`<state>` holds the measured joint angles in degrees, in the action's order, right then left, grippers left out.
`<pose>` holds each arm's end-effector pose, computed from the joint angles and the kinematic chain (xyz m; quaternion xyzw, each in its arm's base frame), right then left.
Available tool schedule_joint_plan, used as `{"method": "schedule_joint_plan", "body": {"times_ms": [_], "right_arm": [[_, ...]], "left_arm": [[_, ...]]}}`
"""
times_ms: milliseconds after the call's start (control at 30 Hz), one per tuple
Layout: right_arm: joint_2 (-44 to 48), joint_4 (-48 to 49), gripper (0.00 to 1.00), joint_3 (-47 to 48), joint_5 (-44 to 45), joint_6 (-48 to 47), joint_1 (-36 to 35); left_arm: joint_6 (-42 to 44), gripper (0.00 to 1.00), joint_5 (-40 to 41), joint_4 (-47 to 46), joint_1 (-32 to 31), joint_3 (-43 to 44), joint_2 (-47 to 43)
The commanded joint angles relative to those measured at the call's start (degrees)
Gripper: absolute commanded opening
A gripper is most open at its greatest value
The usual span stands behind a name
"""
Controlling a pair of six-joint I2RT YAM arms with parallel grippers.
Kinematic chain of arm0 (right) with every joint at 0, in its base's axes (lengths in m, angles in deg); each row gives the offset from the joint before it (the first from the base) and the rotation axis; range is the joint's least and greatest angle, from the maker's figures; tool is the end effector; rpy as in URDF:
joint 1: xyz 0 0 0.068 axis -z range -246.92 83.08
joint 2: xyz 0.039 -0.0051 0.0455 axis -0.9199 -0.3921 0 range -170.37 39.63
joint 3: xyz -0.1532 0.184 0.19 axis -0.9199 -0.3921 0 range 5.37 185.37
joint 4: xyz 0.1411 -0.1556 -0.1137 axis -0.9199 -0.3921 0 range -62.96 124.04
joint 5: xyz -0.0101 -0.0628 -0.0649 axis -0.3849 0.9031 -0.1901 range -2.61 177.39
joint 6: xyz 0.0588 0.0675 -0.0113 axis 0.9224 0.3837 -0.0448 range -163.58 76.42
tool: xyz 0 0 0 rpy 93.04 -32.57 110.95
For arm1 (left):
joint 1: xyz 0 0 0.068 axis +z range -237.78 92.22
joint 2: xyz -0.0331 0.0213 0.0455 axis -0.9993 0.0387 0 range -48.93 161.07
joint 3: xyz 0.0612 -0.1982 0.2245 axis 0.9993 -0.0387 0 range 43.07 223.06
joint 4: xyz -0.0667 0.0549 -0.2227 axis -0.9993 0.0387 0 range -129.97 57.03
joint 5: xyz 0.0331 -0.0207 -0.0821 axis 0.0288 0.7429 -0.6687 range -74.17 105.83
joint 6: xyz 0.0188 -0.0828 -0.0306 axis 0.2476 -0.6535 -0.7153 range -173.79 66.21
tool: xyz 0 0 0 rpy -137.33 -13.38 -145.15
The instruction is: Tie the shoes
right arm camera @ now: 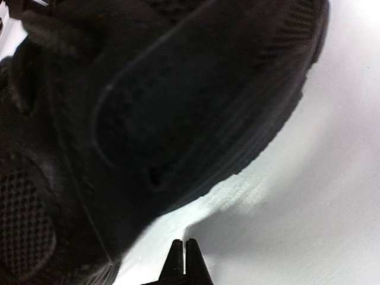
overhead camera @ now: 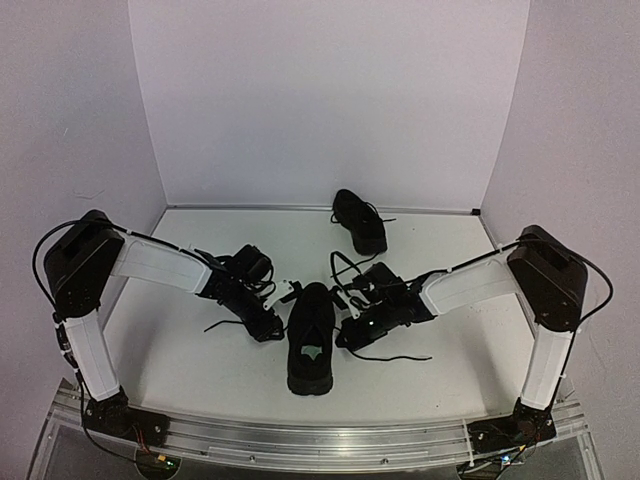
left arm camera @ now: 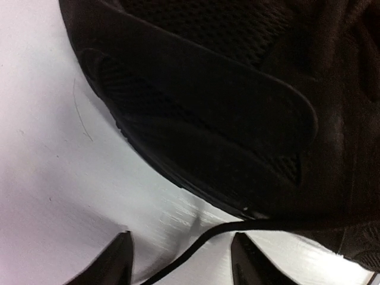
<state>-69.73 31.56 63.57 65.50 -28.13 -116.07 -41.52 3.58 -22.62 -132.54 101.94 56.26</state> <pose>0.2337 0.3163 0.1403 -0.3271 0.8756 0.3162 0.1625 0.2447 -0.2668 0.1457 0.4835 0.8391 -0.1631 0.1884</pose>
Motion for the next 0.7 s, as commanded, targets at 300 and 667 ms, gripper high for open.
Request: {"method": "schedule_joint_plan", "body": {"times_ms": [300,667], "right_arm": [[5.6,-0.8,0.0,-4.8,0.9,2.4,1.7],[9.7,-3.1,0.0,-10.4,2.0,4.0,3.7]], "left_arm": [[-7.0,0.0,12.9,7.5,0.3,0.8,-5.5],[-9.0,0.0,15.6,18.4,5.4,2.5,-10.5]]}}
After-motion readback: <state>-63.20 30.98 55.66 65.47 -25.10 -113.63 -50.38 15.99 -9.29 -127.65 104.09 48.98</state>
